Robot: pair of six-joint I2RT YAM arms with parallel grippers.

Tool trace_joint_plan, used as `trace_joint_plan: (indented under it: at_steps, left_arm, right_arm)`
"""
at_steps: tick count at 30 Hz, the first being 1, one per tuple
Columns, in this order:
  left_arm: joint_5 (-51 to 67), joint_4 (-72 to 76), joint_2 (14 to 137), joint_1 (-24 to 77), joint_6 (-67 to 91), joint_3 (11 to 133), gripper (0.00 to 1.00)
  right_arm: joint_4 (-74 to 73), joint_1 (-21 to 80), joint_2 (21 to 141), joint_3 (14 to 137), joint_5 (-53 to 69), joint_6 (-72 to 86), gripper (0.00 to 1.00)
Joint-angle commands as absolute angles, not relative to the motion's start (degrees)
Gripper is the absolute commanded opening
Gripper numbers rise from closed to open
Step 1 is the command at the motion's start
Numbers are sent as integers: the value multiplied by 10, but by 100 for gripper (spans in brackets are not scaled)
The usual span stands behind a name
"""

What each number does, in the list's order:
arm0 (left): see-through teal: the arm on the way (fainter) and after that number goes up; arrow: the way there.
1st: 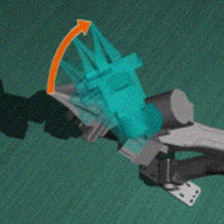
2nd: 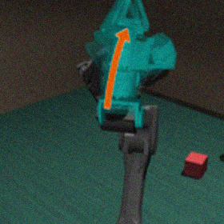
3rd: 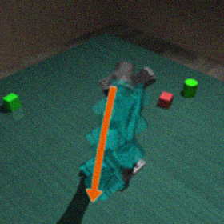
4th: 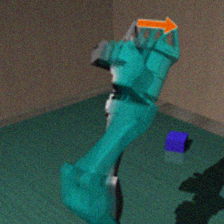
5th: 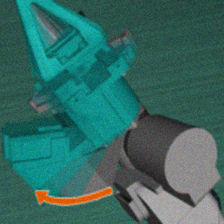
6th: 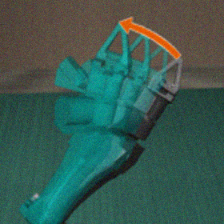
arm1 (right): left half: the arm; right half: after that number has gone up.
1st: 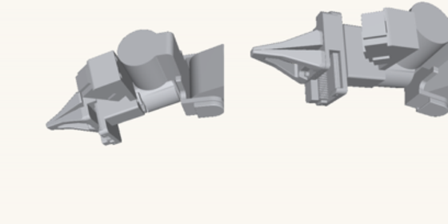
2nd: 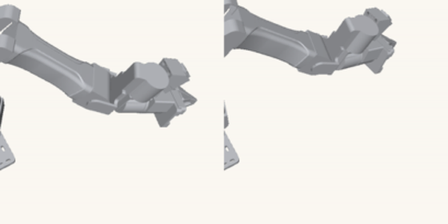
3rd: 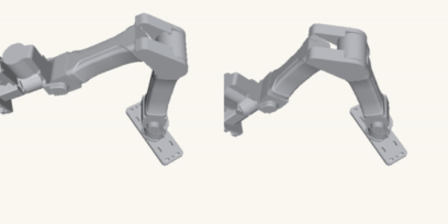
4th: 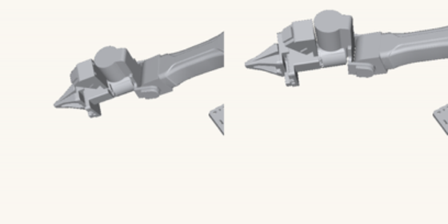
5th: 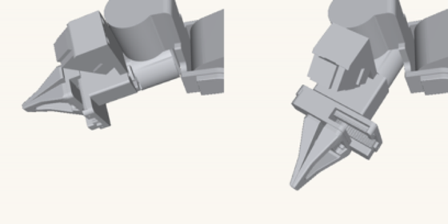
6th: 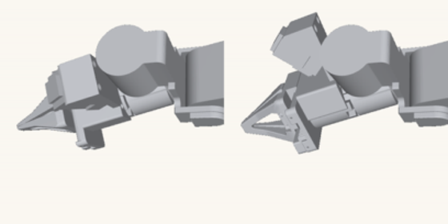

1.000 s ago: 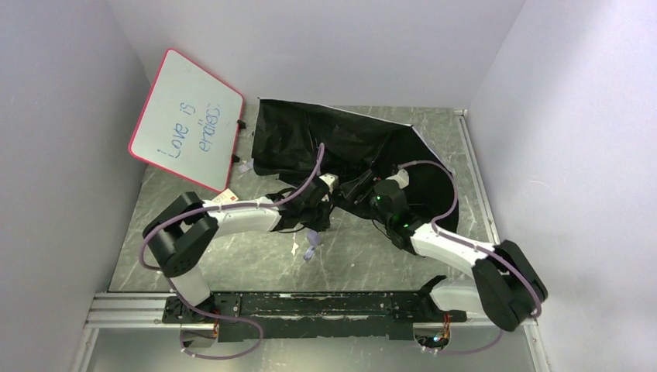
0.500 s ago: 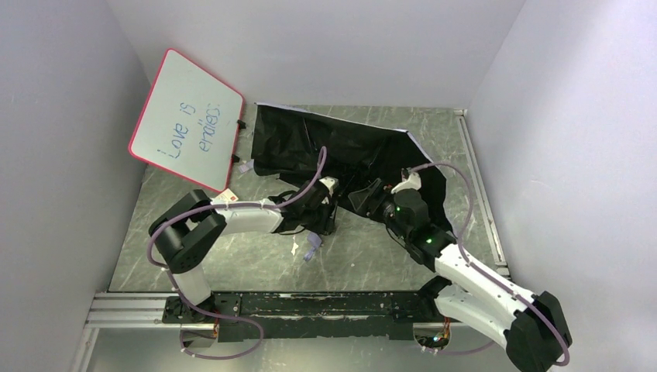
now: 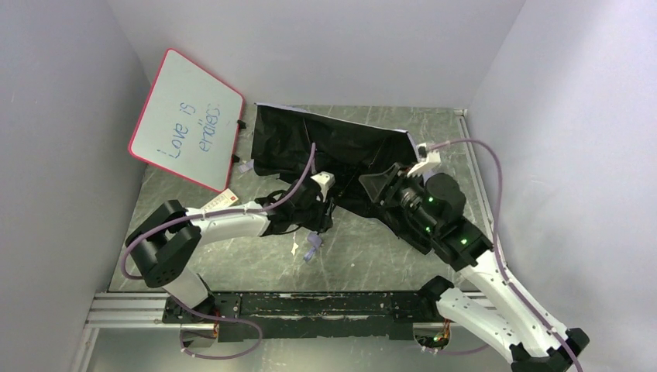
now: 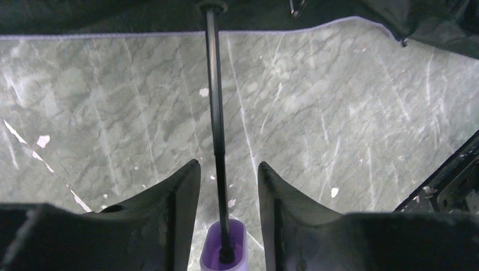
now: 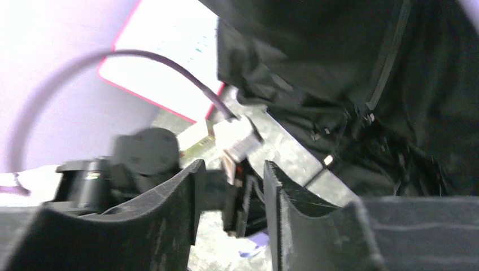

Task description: Put away the umbrella

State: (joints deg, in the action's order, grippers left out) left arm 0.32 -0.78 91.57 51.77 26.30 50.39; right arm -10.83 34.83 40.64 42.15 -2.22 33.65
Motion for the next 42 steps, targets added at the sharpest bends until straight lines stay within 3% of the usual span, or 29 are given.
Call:
trace_joint_plan:
  at_steps: [1,5,12,14,18,23,29,35,42]
  left_arm:
    - [5,-8,913,514,254,481,42]
    - [16,-4,926,514,257,473,30]
    - [26,19,941,514,261,470,15]
    - [29,19,944,514,260,472,11]
    - [31,16,951,513,258,478,5]
    - [35,20,960,514,258,485,5]
    - [46,26,977,514,259,493,5]
    - [49,24,980,514,258,497,5]
    - [57,23,982,515,256,503,5]
  right_arm:
    - [-116,347,433,531,51,276,40]
    - [-123,347,501,653,81,254,21]
    - [-167,345,620,837,-6,216,2]
    - [-182,331,655,874,-33,215,0]
    - [-178,243,698,904,56,257,0]
    - [-111,196,671,806,154,324,0]
    - [54,194,628,567,237,408,0]
    - [189,193,651,372,186,404,0]
    - [346,191,767,308,155,380,0]
